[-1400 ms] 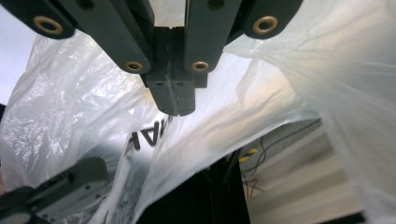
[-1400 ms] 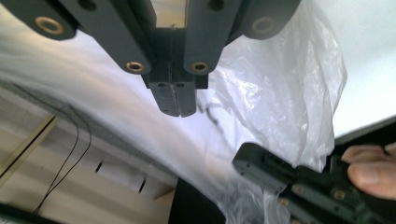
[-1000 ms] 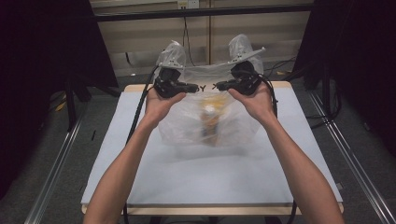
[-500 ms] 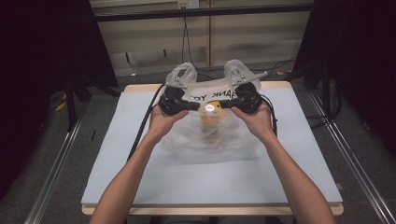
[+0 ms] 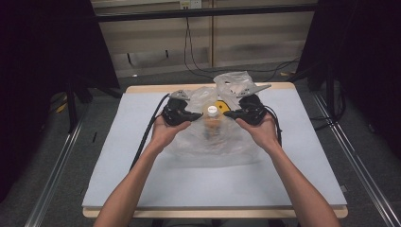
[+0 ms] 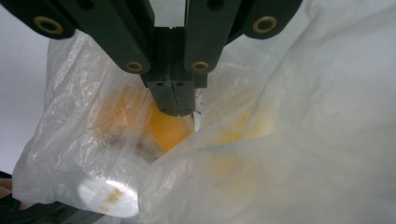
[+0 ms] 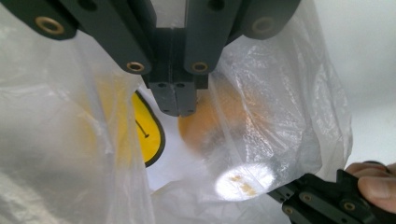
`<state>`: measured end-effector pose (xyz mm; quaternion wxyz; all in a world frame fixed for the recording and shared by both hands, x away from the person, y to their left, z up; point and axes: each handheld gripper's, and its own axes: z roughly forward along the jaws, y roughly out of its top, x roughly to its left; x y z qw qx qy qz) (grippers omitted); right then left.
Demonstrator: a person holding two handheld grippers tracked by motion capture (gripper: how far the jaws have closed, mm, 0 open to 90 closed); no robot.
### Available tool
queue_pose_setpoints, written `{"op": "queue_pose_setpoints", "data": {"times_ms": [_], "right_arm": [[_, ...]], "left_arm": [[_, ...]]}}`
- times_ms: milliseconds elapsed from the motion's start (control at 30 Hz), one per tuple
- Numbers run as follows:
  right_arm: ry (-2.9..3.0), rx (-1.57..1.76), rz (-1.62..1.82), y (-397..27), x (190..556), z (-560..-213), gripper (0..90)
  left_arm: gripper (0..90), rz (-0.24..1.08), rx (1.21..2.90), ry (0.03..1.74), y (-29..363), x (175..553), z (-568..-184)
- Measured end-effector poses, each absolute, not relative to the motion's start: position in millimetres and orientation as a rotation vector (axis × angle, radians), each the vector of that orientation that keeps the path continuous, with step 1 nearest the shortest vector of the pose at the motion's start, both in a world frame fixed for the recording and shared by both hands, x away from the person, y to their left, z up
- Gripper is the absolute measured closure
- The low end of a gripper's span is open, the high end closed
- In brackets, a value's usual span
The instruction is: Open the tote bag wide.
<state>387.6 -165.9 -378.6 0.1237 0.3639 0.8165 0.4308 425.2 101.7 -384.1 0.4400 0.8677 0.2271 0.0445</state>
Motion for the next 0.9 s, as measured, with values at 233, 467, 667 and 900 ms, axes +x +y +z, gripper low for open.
{"op": "queue_pose_setpoints", "data": {"times_ms": [233,467,667,900], "right_arm": [[2.401,1.036,1.253,-166,379,-379,90.0],[2.443,1.091,1.181,-170,382,-407,90.0],[2.464,1.131,1.118,-174,388,-430,90.0],[2.501,1.216,1.055,-184,397,-458,90.0]], "left_arm": [[90.0,0.129,2.205,0.556,105,420,-390],[90.0,0.101,2.250,0.606,110,428,-416],[90.0,0.087,2.306,0.618,107,431,-431],[90.0,0.039,2.380,0.638,106,434,-457]]}}
